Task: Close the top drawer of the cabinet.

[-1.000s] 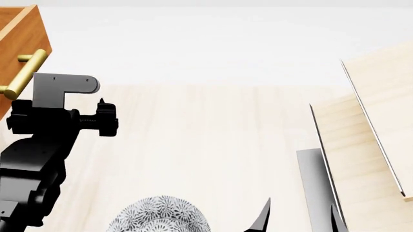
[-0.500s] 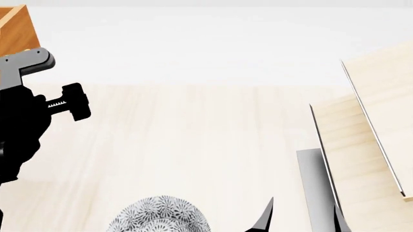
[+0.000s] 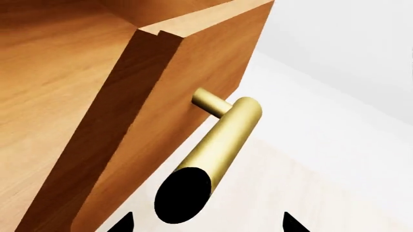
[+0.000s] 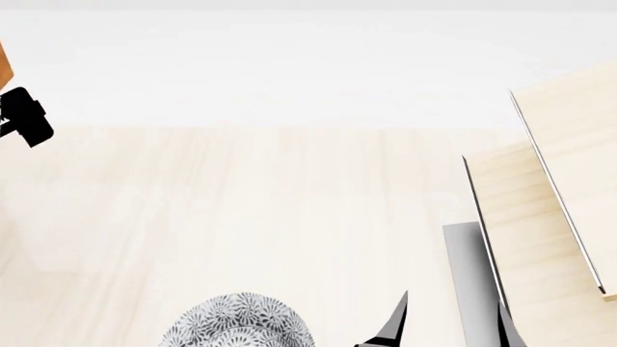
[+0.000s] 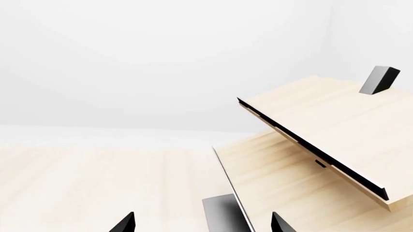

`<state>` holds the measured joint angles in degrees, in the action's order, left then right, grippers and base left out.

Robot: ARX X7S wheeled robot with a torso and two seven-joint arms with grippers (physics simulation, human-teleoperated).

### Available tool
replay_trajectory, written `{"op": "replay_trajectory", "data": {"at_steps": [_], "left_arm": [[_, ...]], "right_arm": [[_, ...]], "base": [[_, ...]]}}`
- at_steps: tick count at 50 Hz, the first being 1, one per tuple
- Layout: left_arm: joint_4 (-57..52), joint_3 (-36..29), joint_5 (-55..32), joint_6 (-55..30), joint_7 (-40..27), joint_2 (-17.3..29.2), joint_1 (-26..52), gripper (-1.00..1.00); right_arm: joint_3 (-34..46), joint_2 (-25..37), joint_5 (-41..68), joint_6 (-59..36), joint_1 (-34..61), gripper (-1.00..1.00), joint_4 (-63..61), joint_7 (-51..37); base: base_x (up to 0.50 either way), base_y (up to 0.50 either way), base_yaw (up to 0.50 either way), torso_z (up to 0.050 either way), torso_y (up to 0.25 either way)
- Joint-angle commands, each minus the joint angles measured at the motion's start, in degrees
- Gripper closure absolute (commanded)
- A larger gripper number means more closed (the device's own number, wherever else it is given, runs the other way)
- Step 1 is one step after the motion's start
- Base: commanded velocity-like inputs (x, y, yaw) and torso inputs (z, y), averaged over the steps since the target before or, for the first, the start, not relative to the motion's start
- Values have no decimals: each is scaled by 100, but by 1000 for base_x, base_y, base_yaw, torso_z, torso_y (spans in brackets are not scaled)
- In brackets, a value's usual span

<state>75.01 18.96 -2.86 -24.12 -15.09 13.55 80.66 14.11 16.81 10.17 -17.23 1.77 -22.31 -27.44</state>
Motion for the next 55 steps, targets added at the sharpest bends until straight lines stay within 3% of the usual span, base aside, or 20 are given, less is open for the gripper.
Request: {"op": "replay_trajectory", "data": {"at_steps": [1, 23, 34, 55], "left_arm": [[-2, -158, 304, 88, -354, 524, 312, -100], [-3, 257, 237, 300, -879, 1461, 366, -100], [-4, 529, 218, 396, -830, 1889, 362, -100], [-3, 892, 229, 461, -647, 2016, 252, -100]], "right_arm": [[14, 30, 18, -11, 3, -100, 2, -15], [48, 146, 37, -1, -34, -100, -97, 6], [69, 174, 43, -37, 28, -100, -70, 8], [-359, -40, 120, -191, 1026, -100, 871, -298]], "base": [[0, 0, 0, 0, 0], [0, 0, 0, 0, 0], [0, 0, 0, 0, 0], [12, 14, 14, 0, 0]]}}
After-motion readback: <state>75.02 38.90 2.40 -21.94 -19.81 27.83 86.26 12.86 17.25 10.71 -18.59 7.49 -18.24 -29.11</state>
